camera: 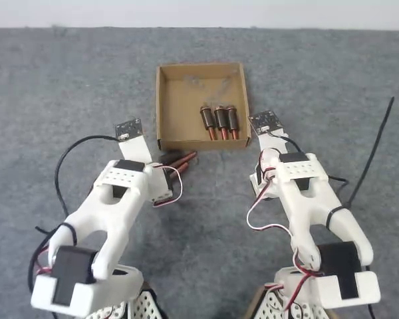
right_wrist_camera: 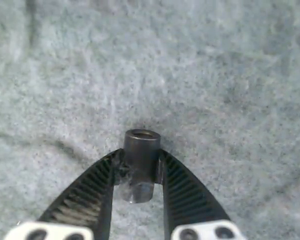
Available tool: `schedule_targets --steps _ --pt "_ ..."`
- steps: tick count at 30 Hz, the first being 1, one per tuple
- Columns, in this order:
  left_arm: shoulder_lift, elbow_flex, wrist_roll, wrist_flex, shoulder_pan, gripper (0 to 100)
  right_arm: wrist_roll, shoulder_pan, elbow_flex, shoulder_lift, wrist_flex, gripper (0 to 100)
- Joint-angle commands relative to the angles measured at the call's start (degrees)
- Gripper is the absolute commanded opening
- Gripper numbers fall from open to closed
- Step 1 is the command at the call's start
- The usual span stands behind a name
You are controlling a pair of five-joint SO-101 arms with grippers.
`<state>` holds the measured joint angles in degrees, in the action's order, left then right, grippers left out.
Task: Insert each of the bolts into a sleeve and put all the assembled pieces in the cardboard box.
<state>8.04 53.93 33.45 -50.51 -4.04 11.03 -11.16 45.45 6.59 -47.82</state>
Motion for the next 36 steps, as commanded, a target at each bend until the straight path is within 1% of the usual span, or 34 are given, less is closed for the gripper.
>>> schedule_targets --steps 1,3,4,8,11,14,16,21,22,25,27,29,31,33,35,36 --pt "-0.4 -2.1 -6.0 -0.7 1.3 8 0.9 -0.3 -0.3 3.0 1.1 0.7" --pt "-0.4 -2.8 -8.7 -0.5 2.4 1 0.9 -0.3 -0.3 3.0 1.1 0.7" --pt "-0.4 -3.5 -9.6 -0.8 3.2 0 0.9 -0.3 -0.3 3.0 1.1 0.7" --pt "-0.5 -4.9 -10.9 -0.5 6.6 1 0.9 -0.3 -0.3 3.0 1.1 0.7" --pt "-0.5 -4.9 -15.5 -0.6 7.6 1 0.9 -0.3 -0.3 3.0 1.1 0.7" --pt "-0.4 -5.0 -25.0 -1.0 7.6 1 0.9 -0.3 -0.3 3.0 1.1 0.7" --pt "0.3 -6.6 -33.0 -3.5 7.6 1 0.9 -0.3 -0.3 3.0 1.1 0.7" --pt "3.0 -13.2 -58.3 -8.4 9.4 1 0.9 -0.3 -0.3 3.0 1.1 0.7" --pt "3.3 -14.1 -61.6 -9.1 10.0 1 0.9 -0.3 -0.3 3.0 1.1 0.7" --pt "3.3 -16.7 -66.3 -11.6 11.4 1 0.9 -0.3 -0.3 3.0 1.2 0.7" --pt "3.3 -17.6 -72.2 -13.0 11.8 2 0.9 -0.3 -0.3 3.0 1.2 0.7" --pt "3.3 -17.9 -77.9 -14.0 12.0 5 0.9 -0.3 -0.3 3.0 1.6 0.7" --pt "3.2 -17.7 -80.0 -15.0 12.0 10 0.9 -0.3 -0.3 3.0 1.7 0.7" --pt "3.2 -17.7 -79.8 -15.2 11.9 14 0.9 -0.3 -0.3 3.0 1.7 0.7" --pt "3.3 -17.9 -78.5 -14.9 11.8 15 0.9 -0.3 -0.3 3.0 1.7 0.7" --pt "3.6 -18.0 -76.4 -14.8 11.8 15 0.9 -0.3 -0.3 3.0 1.7 0.7"
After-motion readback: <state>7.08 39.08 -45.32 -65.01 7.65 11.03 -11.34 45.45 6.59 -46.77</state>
